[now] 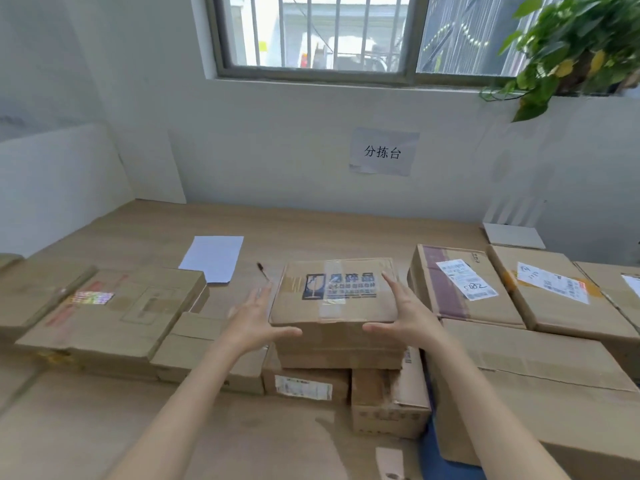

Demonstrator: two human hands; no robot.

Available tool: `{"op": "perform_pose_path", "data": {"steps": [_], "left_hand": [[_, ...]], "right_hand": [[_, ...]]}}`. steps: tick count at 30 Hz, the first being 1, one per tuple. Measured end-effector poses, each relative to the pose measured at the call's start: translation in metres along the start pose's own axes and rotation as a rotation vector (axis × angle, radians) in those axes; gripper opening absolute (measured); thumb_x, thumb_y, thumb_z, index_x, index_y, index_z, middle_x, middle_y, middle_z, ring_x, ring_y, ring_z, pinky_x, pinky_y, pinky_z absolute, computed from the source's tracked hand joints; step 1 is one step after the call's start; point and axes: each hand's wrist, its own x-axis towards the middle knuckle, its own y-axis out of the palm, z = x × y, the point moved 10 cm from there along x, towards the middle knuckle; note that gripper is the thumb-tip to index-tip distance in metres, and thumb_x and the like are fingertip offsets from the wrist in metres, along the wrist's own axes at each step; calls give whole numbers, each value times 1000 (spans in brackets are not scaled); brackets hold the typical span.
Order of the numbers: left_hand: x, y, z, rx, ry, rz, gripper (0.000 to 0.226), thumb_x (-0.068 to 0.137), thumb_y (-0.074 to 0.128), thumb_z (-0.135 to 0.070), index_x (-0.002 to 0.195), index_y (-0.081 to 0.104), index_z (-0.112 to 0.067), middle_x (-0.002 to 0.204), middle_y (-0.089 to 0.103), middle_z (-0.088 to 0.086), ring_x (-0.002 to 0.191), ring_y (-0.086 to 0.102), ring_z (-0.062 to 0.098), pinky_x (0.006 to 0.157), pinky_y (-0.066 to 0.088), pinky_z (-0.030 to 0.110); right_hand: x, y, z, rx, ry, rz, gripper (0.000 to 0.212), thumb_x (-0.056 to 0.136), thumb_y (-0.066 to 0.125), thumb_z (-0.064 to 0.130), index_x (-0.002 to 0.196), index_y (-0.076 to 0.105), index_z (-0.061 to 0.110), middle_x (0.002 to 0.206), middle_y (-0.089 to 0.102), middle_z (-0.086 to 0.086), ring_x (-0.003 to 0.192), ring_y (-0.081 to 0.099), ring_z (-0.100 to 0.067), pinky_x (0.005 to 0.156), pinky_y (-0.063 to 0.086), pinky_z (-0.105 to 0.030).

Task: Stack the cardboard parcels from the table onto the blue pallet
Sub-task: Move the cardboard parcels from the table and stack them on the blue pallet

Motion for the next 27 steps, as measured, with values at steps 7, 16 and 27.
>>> {"op": "perform_pose_path", "data": {"steps": [7, 16, 27], "left_hand": [[24, 39, -1, -99, 125, 86, 131, 61, 79, -59, 150, -15, -36, 159, 16, -8, 143, 26, 19, 111, 32, 39], [41, 28, -1, -153, 117, -13, 108, 67, 81, -45, 151, 14, -34, 145, 39, 0, 124, 46, 23, 95, 46, 41], [13, -113, -133, -91, 277, -229, 103, 63, 85, -42, 149, 30, -29, 143, 46, 1, 128, 43, 24, 99, 40, 40]], "right_hand": [[8, 18, -17, -59, 140, 8, 122, 61, 87, 44, 149, 4, 44, 158, 11, -13, 141, 31, -31, 104, 39, -44], [15, 13, -10, 33, 92, -60, 118, 63, 88, 33, 153, 11, 32, 148, 31, -4, 131, 39, -25, 108, 37, -41], [-19, -139, 7, 124, -52, -286, 112, 63, 87, 39, 152, 21, 31, 142, 42, -5, 127, 40, -23, 102, 35, -33]]}}
